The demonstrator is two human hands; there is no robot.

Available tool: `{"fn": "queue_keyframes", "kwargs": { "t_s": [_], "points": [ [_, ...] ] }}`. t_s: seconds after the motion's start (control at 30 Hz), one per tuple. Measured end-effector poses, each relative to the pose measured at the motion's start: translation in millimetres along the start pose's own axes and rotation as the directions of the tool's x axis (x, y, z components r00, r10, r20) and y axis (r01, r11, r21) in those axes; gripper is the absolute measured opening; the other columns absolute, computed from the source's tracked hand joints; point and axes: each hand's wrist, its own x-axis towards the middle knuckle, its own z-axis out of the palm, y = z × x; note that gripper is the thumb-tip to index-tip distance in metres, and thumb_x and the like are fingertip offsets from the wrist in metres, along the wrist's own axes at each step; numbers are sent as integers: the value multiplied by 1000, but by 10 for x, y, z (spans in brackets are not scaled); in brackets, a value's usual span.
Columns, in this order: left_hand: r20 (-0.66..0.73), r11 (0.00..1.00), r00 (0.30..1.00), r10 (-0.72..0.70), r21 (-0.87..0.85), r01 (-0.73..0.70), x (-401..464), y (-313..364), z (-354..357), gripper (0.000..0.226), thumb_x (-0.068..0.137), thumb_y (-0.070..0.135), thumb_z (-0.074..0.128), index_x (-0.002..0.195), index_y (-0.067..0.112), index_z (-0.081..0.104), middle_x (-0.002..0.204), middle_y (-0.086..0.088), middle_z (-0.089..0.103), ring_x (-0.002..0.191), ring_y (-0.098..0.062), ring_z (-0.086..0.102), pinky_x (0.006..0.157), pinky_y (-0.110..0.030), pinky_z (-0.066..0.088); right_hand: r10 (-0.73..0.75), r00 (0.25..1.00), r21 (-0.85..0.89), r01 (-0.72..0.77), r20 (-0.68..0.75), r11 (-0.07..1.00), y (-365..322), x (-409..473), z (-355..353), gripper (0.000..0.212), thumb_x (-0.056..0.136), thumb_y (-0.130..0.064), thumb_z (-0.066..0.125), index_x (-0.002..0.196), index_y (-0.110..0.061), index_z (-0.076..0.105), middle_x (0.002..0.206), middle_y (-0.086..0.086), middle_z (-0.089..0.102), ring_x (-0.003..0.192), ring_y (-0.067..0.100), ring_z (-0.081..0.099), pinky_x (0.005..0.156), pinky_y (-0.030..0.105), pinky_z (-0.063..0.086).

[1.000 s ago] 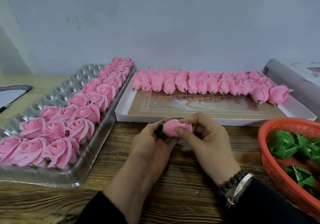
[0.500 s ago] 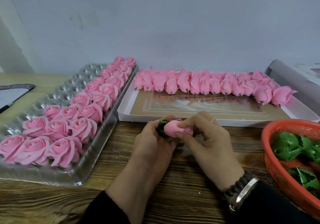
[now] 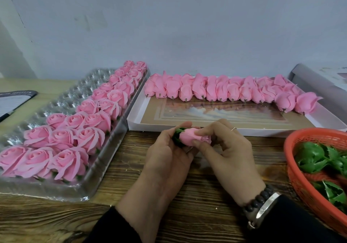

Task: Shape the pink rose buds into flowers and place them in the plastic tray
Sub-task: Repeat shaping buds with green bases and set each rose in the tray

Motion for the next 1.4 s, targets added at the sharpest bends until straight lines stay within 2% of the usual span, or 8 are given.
{"fn": "queue_keyframes", "kwargs": {
  "t_s": [0.2,0.43,0.6,0.67,0.77,0.9,1.23,1.4],
  "points": [
    [75,993,997,5,115,-13,-30,-39,34,51,72,22,47,114,-5,56,102,-21,64,88,-25,68,83,-32,55,-13,1000,25,12,18,1000,7,11,-1,18,75,-4,75,78,-20,67,78,-17,56,82,-3,56,69,5,41],
    [129,983,990,-63,178,39,-40,-1,35,37,91,13,28,118,2,52,106,-21,65,94,-29,67,81,-36,56,25,1000,90,-25,0,996,61,39,-35,25,78,-13,72,74,-36,63,80,-14,57,78,5,58,66,11,43],
    [104,906,994,-27,423,-20,-22,153,-53,46,82,-5,37,122,13,51,116,-20,61,98,-29,64,87,-39,52,73,997,125,-75,18,989,117,69,-42,16,76,-26,67,84,-37,60,87,-6,64,84,17,62,76,36,51],
    [175,695,981,84,696,-184,-42,202,-99,53,76,-1,51,123,24,49,119,-11,58,104,-20,61,92,-36,51,92,996,146,-92,5,985,137,81,-75,19,78,-21,69,83,-35,59,86,5,66,84,25,62,78,47,50],
    [312,69,919,240,939,-337,-30,172,-138,66,75,5,65,128,35,41,123,1,48,114,-6,49,99,-25,42,103,994,155,-108,34,982,155,95,-111,28,80,-9,71,80,-35,59,84,8,65,83,27,61,79,49,49],
    [424,-95,855,300,905,-416,-29,72,-92,49,71,9,70,114,24,52,107,1,56,99,-11,51,81,-17,41,-21,991,124,4,134,992,67,69,-92,13,80,-14,67,82,-27,66,86,0,62,81,6,59,72,19,47],
    [358,111,917,173,918,-380,-94,42,13,18,81,0,60,78,18,60,73,6,64,71,-2,61,59,-10,46,-293,921,-56,316,256,947,-97,22,-76,10,85,-10,55,92,-13,60,94,-6,51,82,14,56,64,32,52],
    [165,730,974,157,645,-227,-65,45,3,22,77,13,68,85,-6,61,80,-19,59,75,-25,56,69,-35,44,-216,976,42,215,25,976,-67,24,-55,29,84,-20,48,112,-24,47,94,-2,55,87,4,55,79,9,42]
  ]
}}
